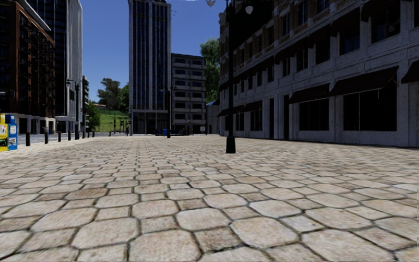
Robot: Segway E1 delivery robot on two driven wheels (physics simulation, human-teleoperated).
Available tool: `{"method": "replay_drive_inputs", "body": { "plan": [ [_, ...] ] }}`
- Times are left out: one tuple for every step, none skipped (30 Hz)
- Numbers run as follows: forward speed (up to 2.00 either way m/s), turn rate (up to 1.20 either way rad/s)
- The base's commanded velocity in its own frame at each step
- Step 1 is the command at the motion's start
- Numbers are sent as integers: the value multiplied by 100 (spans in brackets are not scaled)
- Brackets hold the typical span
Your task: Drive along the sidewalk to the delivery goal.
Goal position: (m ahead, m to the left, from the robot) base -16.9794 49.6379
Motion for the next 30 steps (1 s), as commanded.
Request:
{"method": "replay_drive_inputs", "body": {
  "plan": [
    [200, 91],
    [200, 91],
    [200, 91],
    [200, 91],
    [200, 91],
    [200, 91],
    [200, 91],
    [200, 91],
    [200, 91],
    [200, 91],
    [200, 90],
    [200, 90],
    [200, 87],
    [200, 0],
    [200, 0],
    [200, 0],
    [200, 0],
    [200, 0],
    [200, 0],
    [200, 0],
    [200, 0],
    [200, 0],
    [200, 0],
    [200, 0],
    [200, 0],
    [200, 0],
    [200, 0],
    [200, 0],
    [200, 0],
    [200, 0]
  ]
}}
